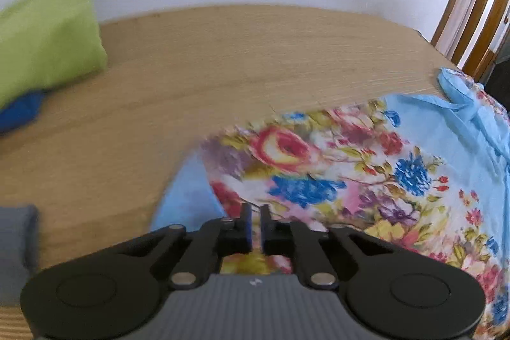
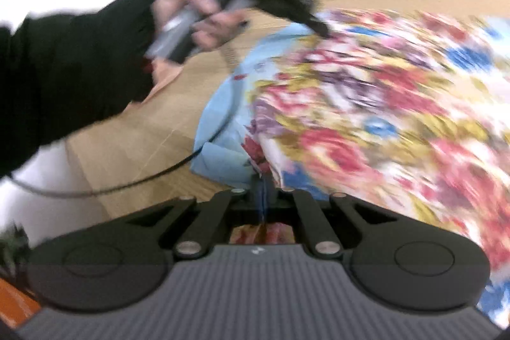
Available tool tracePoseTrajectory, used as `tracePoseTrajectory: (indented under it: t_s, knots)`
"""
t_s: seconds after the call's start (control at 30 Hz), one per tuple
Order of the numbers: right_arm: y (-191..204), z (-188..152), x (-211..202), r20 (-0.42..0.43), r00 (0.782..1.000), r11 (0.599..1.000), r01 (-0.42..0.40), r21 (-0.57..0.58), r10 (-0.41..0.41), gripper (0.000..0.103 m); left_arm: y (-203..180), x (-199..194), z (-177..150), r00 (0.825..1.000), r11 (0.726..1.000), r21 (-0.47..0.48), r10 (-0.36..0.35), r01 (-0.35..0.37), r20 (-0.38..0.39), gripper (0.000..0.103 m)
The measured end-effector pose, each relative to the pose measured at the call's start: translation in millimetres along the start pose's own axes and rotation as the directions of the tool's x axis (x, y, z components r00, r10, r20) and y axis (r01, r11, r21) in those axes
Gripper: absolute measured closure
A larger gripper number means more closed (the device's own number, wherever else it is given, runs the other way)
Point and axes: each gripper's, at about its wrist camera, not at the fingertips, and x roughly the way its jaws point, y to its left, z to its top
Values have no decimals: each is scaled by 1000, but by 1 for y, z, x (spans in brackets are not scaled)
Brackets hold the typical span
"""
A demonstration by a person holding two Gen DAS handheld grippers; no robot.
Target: Fold clothes
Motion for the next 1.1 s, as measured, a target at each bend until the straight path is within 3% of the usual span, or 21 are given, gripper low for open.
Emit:
tracePoseTrajectory:
  t_s: [0.07, 0.13, 0.2, 0.23, 0.37, 0.4, 0.43, 0.47, 0.5, 0.53, 0.63, 0.73, 0.8, 0.83, 0.93, 1.07, 1.1]
  knots:
    - [-9, -3, -3, 4, 1000, 1000, 14, 18, -14, 100, 0, 0, 5, 998, 995, 82, 59, -58, -12, 62]
    - [-12, -4, -6, 8, 1000, 999, 19, 30, -19, 100, 2, 3, 8, 993, 987, 114, 114, -113, -10, 51]
    - [-13, -6, -8, 11, 1000, 999, 21, 30, -21, 100, 6, 8, 12, 992, 985, 118, 126, -123, -19, 46]
    - [-14, -6, -8, 12, 1000, 999, 21, 26, -22, 100, 6, 12, 11, 993, 988, 111, 113, -109, -29, 39]
    - [-15, -6, -7, 10, 1000, 1000, 15, 18, -15, 100, 4, 29, 11, 996, 995, 79, 60, -55, -68, 31]
    - [-16, -6, -8, 10, 1000, 1000, 13, 19, -13, 100, 3, 33, 11, 996, 997, 71, 48, -43, -75, 33]
    - [-17, -7, -9, 9, 1000, 1000, 11, 21, -12, 100, 2, 33, 12, 997, 997, 60, 42, -38, -69, 51]
    - [-17, -7, -10, 9, 1000, 1000, 10, 23, -10, 100, 2, 33, 14, 997, 998, 50, 36, -33, -63, 80]
    - [-17, -7, -9, 10, 1000, 1000, 10, 23, -10, 100, 1, 33, 15, 998, 999, 38, 28, -26, -58, 98]
    - [-17, -7, -9, 11, 1000, 1000, 11, 23, -11, 100, 2, 33, 16, 998, 1000, 14, 8, -7, -62, 103]
    - [-19, -6, -9, 11, 1000, 1000, 13, 20, -13, 100, 4, 26, 17, 998, 999, -25, -33, 32, -47, 103]
    - [-21, -5, -10, 13, 1000, 1000, 18, 18, -19, 100, 10, 13, 17, 999, 1000, -15, -25, 24, -25, 88]
    - [-23, -6, -11, 18, 1000, 1000, 14, 28, -15, 100, 16, 13, 17, 999, 1000, -2, 19, -19, -47, 68]
    - [-24, -7, -11, 19, 1000, 999, 11, 31, -12, 100, 19, 17, 16, 997, 999, -2, 33, -33, -69, 51]
    - [-25, -6, -11, 20, 1000, 999, 6, 33, -6, 100, 23, 26, 12, 993, 999, 3, 42, -42, -108, 42]
    - [-25, -5, -9, 18, 1000, 999, 2, 33, -3, 100, 4, 33, 6, 994, 995, 93, 55, -46, -99, 16]
    - [-25, -4, -8, 18, 1000, 999, 2, 33, -2, 100, 0, 35, 5, 994, 994, 104, 46, -36, -98, 15]
